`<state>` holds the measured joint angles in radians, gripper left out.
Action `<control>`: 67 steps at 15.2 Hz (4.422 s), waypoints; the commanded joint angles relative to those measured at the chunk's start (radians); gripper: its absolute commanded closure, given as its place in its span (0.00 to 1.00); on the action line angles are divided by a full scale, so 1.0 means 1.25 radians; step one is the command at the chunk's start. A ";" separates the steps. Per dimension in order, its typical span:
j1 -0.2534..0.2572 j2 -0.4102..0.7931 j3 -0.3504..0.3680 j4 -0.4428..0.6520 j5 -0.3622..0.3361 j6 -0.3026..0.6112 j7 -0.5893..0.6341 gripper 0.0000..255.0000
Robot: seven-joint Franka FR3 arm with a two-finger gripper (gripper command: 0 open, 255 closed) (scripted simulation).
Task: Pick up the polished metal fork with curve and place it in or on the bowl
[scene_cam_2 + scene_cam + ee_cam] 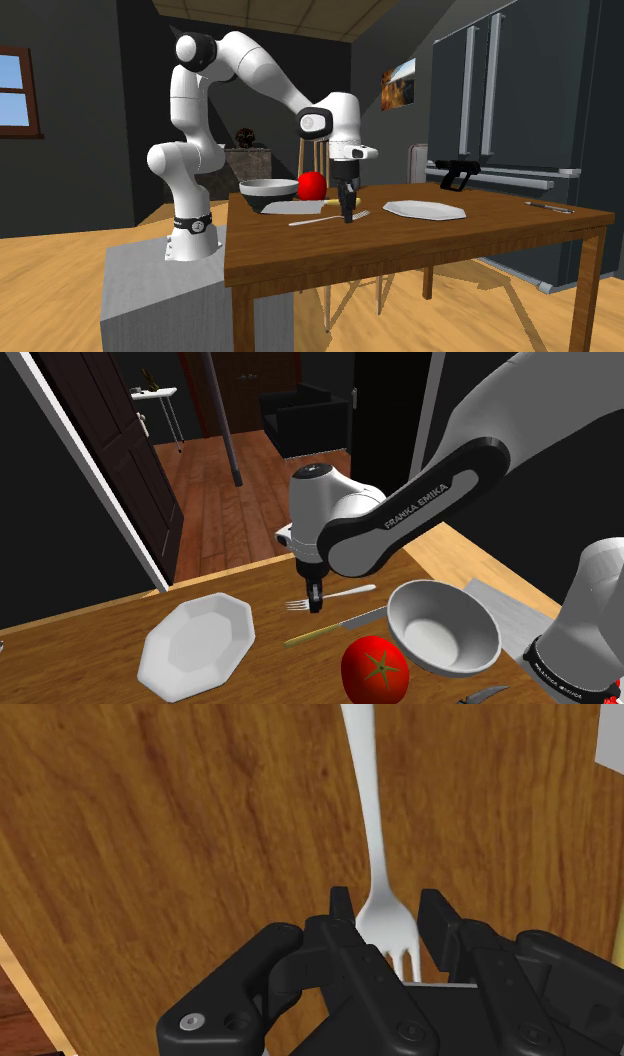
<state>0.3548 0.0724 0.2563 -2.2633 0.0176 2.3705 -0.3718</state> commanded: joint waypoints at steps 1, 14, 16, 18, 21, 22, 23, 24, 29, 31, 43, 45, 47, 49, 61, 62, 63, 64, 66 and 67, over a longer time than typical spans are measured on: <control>0.002 0.002 0.002 0.001 0.000 -0.001 0.001 1.00; -0.002 -0.058 0.001 0.034 0.019 -0.093 -0.013 1.00; -0.002 -0.069 0.001 0.044 0.022 -0.114 -0.014 1.00; -0.002 -0.080 0.000 0.055 0.024 -0.136 -0.016 1.00; -0.003 -0.094 -0.001 0.073 0.028 -0.167 -0.018 1.00; -0.003 -0.099 -0.001 0.079 0.029 -0.178 -0.018 1.00; -0.003 -0.103 -0.001 0.086 0.030 -0.189 -0.019 1.00; -0.003 -0.107 -0.002 0.092 0.031 -0.199 -0.019 1.00; -0.004 -0.125 -0.003 0.128 0.034 -0.253 -0.021 1.00; -0.004 -0.131 -0.004 0.143 0.035 -0.274 -0.021 1.00; 0.011 -0.341 -0.013 -0.001 0.085 -0.336 -0.039 1.00; 0.020 -0.408 -0.016 -0.057 0.099 -0.346 -0.043 1.00; 0.030 -0.476 -0.019 -0.111 0.112 -0.360 -0.045 1.00; 0.042 -0.546 -0.023 -0.160 0.123 -0.380 -0.045 1.00; 0.100 -0.834 -0.025 -0.364 0.164 -0.465 -0.027 1.00; 0.101 -0.834 -0.023 -0.375 0.166 -0.455 -0.028 1.00; 0.102 -0.834 -0.021 -0.385 0.168 -0.444 -0.028 1.00; 0.104 -0.834 -0.019 -0.396 0.170 -0.433 -0.029 1.00; 0.106 -0.832 -0.015 -0.416 0.175 -0.411 -0.030 1.00; 0.107 -0.831 -0.012 -0.426 0.178 -0.400 -0.030 1.00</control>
<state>0.4866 -0.9622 0.2394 -2.7790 0.2369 1.8574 -0.4080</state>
